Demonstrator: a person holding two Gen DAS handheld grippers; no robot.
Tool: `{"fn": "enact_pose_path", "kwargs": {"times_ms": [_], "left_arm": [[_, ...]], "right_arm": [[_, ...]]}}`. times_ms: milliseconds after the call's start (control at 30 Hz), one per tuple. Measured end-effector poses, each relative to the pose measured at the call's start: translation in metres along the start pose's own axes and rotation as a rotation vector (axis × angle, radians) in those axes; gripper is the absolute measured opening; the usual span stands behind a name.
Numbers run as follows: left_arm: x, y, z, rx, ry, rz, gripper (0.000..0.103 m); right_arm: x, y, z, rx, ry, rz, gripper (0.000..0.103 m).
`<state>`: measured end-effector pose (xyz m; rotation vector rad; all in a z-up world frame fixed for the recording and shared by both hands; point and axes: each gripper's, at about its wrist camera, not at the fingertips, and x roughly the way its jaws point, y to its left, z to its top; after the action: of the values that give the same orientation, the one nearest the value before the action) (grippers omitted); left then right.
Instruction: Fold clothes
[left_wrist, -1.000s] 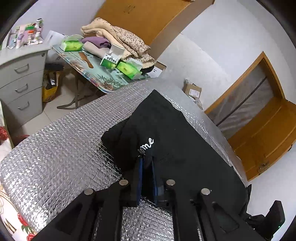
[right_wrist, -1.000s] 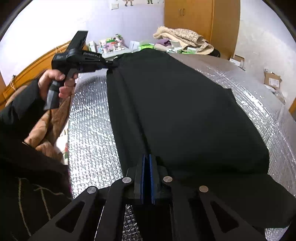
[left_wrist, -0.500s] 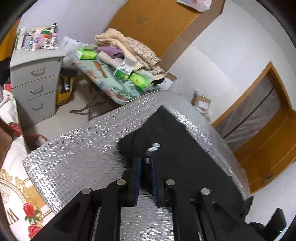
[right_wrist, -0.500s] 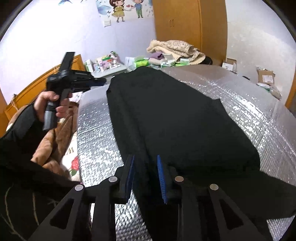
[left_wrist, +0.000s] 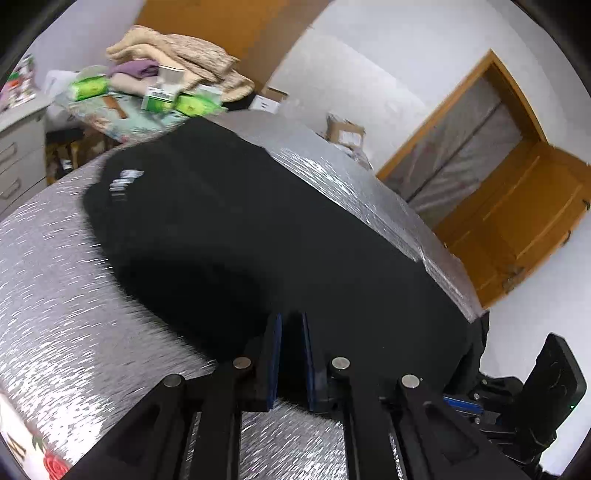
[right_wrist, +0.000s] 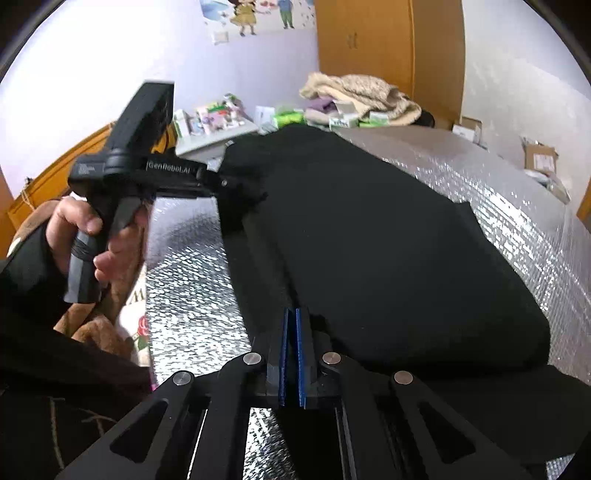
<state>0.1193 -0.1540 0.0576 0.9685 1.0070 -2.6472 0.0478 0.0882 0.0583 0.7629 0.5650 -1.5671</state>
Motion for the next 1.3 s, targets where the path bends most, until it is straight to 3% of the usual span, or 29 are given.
{"fn": "enact_pose_path", "kwargs": {"times_ms": [67,133,200,267,467,533,567,600,633,867,1033,1167,1300], "left_arm": [[-0.011,0.007,0.000,-0.026,-0.038,0.027,0.011],[-0.015,0.015,0.006,-0.057,-0.071,0.053,0.018],[-0.017,0.022,0.009,-0.091,-0.083,0.067,0.024],[-0.014,0.025,0.011,-0.114,-0.080,0.065,0.025],[0.002,0.027,0.014,-0.164,-0.074,0.057,0.028],[0.005,0.029,0.016,-0.190,-0.072,0.051,0.027],[0.005,0.030,0.017,-0.196,-0.070,0.055,0.024],[0.005,0.030,0.017,-0.200,-0.068,0.062,0.009],[0.004,0.030,0.017,-0.200,-0.069,0.061,0.002],[-0.022,0.031,0.014,-0.151,-0.126,0.042,0.002],[-0.007,0.050,0.010,-0.193,-0.086,0.041,0.002],[-0.008,0.045,0.007,-0.145,-0.085,0.060,0.002],[-0.014,0.048,0.007,-0.172,-0.074,0.041,0.002]], "right_arm": [[0.000,0.000,0.000,-0.001,-0.001,-0.001,0.005],[0.000,0.001,-0.001,-0.002,-0.001,-0.002,0.007],[-0.001,0.001,-0.001,-0.004,-0.002,-0.003,0.023],[-0.001,0.002,-0.001,-0.005,-0.003,-0.004,0.026],[0.002,0.007,-0.002,-0.031,0.012,-0.017,0.026],[0.002,0.008,-0.001,-0.037,0.012,-0.024,0.011],[0.002,0.008,-0.001,-0.037,0.010,-0.026,0.006],[0.001,0.008,-0.001,-0.036,0.007,-0.027,0.003],[0.000,0.007,-0.002,-0.035,0.003,-0.028,0.003],[-0.030,0.022,0.003,-0.072,-0.086,0.018,0.002],[0.001,0.025,-0.008,-0.090,0.033,0.042,0.002],[-0.003,0.025,-0.007,-0.092,0.027,0.064,0.003],[0.000,0.021,-0.008,-0.079,0.045,0.069,0.006]]}}
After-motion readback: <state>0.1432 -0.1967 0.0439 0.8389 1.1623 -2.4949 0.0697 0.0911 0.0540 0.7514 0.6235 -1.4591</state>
